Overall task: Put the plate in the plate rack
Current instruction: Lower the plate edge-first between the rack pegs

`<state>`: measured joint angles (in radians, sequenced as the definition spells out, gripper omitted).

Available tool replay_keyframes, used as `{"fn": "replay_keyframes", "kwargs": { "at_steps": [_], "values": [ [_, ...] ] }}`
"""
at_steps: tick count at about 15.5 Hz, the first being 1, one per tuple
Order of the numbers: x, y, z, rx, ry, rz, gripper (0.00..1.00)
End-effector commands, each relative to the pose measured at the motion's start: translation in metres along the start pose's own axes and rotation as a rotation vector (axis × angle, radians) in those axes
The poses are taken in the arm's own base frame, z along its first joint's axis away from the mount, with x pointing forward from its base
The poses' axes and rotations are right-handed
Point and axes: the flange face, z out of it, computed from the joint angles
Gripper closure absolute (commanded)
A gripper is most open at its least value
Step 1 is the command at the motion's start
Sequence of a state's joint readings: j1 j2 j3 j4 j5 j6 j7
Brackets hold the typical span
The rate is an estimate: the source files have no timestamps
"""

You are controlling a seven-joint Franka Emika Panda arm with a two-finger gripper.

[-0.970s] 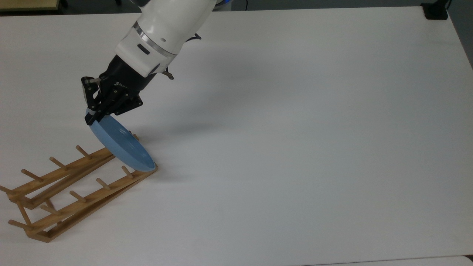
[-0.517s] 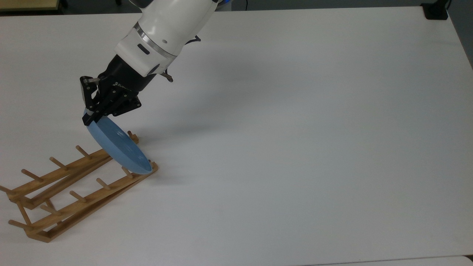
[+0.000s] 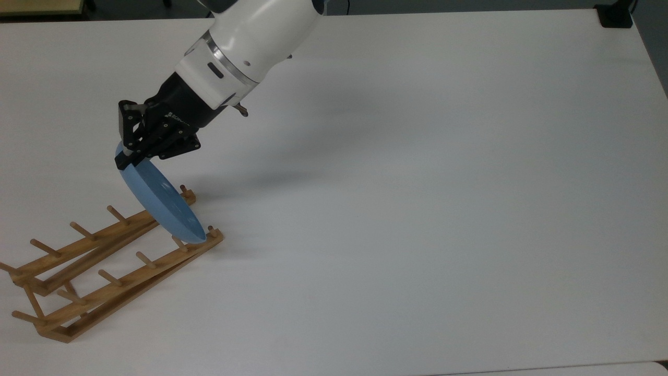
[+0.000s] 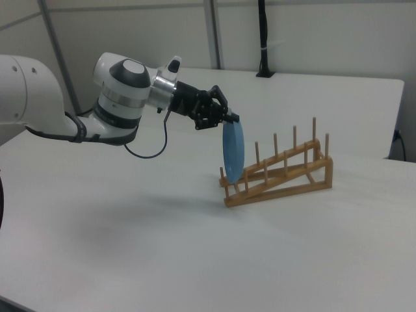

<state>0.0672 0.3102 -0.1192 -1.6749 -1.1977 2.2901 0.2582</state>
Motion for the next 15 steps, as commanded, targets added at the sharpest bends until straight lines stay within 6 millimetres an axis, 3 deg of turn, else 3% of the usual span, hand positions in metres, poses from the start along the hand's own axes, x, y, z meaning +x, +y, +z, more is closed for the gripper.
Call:
{"fn": "replay_keyframes", "kwargs": {
  "at_steps": [1,10,12,15],
  "values": [
    [0.000,-0.001,-0.009,-0.032,-0.009,0.017,1.00],
    [0.001,-0.021,0.003,-0.007,-0.028,0.005,0.99],
    [0.001,-0.028,0.008,0.011,-0.030,0.026,0.84],
    [0.000,-0.031,0.014,0.046,-0.029,0.061,0.72]
  ]
}}
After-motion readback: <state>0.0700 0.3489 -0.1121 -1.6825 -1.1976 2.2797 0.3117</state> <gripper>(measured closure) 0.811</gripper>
